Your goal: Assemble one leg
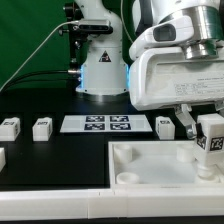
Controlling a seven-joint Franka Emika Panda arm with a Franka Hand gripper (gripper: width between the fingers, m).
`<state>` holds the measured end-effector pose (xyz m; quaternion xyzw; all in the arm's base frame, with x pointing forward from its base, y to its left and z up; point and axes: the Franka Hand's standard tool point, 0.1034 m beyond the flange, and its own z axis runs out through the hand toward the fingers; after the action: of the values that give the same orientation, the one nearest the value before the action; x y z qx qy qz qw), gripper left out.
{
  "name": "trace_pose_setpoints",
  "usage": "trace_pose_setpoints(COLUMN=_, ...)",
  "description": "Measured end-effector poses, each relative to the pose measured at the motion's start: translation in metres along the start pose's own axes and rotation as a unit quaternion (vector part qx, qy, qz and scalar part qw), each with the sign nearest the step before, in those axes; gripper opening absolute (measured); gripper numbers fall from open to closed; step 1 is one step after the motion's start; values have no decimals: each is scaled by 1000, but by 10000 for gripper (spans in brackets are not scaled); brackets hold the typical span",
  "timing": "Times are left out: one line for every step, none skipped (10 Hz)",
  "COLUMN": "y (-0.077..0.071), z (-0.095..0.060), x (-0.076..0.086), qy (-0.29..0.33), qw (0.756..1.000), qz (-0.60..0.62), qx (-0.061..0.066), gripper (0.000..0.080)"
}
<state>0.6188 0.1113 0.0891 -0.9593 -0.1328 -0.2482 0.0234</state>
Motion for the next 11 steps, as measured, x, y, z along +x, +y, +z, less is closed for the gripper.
trace_pose_setpoints(y=0, z=0, x=0, qy=1, qw=1000, qz=0, qx=0, gripper=295)
trace_pose_setpoints(y=1, z=1, x=1, qy=3, qw=1000, qz=-2, qx=-1, gripper=295)
trace_pose_setpoints(y=2, z=3, x=3, qy=4, qw=1000, qz=-3, qx=-1, gripper=295)
trace_pose_setpoints(y=3, z=5, x=2, qy=3, qw=1000, qz=-3, qx=-1, gripper=295)
trace_pose_setpoints(y=2, z=6, x=1, qy=1, qw=1000, qz=-3, qx=-1, gripper=295)
trace_pose_setpoints(y=1, z=7, x=0, qy=1, qw=1000, qz=-4, qx=0, gripper=295)
trace_pose_setpoints(y=1, z=8, x=-1, qy=0, qw=1000, qz=-4, qx=0, gripper=295)
trace_pose_setpoints(y=1, z=9, x=-3, qy=-1, qw=1000, qz=-4, qx=0, gripper=295)
trace_pose_setpoints(y=-1, z=10, x=-5, qy=-1, qw=1000, qz=-4, qx=0, gripper=295)
trace_pose_setpoints(y=-2, z=11, x=-5, qy=9, qw=1000, qz=-5, qx=-1, gripper=295)
trace_pose_setpoints(y=-2, z=11, x=-5, qy=21, qw=1000, qz=-6, qx=-4, gripper=295)
